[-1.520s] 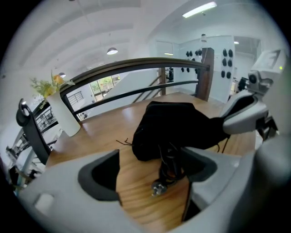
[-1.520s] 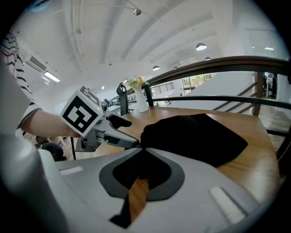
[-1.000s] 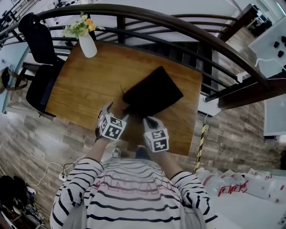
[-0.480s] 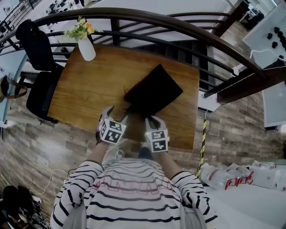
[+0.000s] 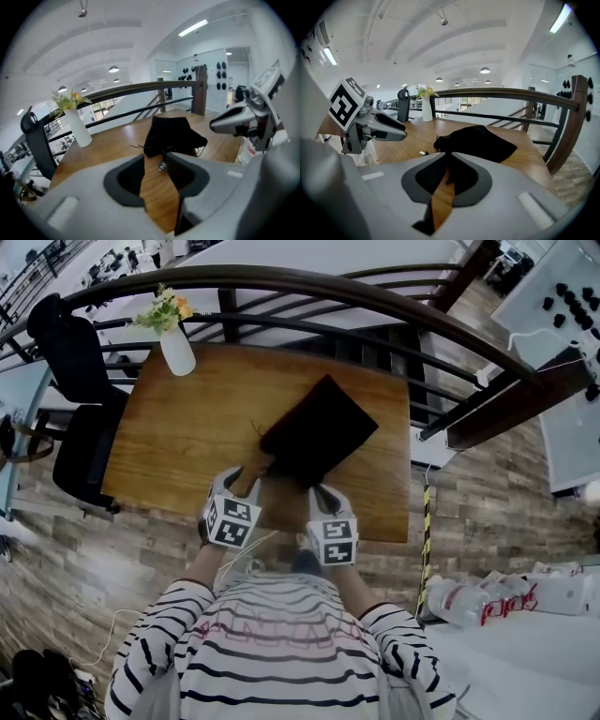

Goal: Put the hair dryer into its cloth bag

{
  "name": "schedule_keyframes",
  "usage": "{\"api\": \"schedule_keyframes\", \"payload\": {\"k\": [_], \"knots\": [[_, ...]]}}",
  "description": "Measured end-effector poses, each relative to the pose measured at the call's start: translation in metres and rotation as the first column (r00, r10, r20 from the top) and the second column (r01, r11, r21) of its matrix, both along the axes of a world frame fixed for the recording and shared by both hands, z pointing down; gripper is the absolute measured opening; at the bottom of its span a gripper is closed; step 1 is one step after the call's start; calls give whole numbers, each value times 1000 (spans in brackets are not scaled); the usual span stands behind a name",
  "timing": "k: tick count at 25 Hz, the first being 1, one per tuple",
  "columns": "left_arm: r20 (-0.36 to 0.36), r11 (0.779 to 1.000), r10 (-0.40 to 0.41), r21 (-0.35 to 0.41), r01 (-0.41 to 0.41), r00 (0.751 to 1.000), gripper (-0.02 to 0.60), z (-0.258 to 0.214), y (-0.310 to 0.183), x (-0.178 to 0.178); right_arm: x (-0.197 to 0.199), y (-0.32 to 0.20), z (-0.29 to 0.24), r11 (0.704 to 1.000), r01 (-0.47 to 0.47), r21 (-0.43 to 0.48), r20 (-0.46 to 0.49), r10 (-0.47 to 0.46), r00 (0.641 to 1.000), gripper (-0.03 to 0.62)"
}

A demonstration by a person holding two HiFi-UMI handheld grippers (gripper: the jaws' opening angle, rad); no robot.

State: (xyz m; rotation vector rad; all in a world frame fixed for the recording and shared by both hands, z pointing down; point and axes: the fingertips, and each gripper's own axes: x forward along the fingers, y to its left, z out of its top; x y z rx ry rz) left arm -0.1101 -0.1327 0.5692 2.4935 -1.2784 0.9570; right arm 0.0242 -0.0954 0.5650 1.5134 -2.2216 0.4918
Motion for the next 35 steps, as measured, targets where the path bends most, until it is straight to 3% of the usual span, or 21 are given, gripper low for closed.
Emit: {"api": "schedule_keyframes", "payload": {"k": [3,9,22,35], "knots": [[-21,1000,5,26,-4,1000,108,-10,7,-3,1,9,-11,999,-25,40,6,25,1000,-1],[-60,997,14,76,-9,998,3,-27,23,-8,0,27,-32,993,-59,101,32,56,998,-2],[-163,994,82,91,-68,983,2,-51,62,-31,-16,63,-49,986,-96,138,62,88,994,-2],[-174,992,100,98,-84,980,2,-51,96,-52,-29,93,-57,977,-141,159,60,133,989,-2]]}}
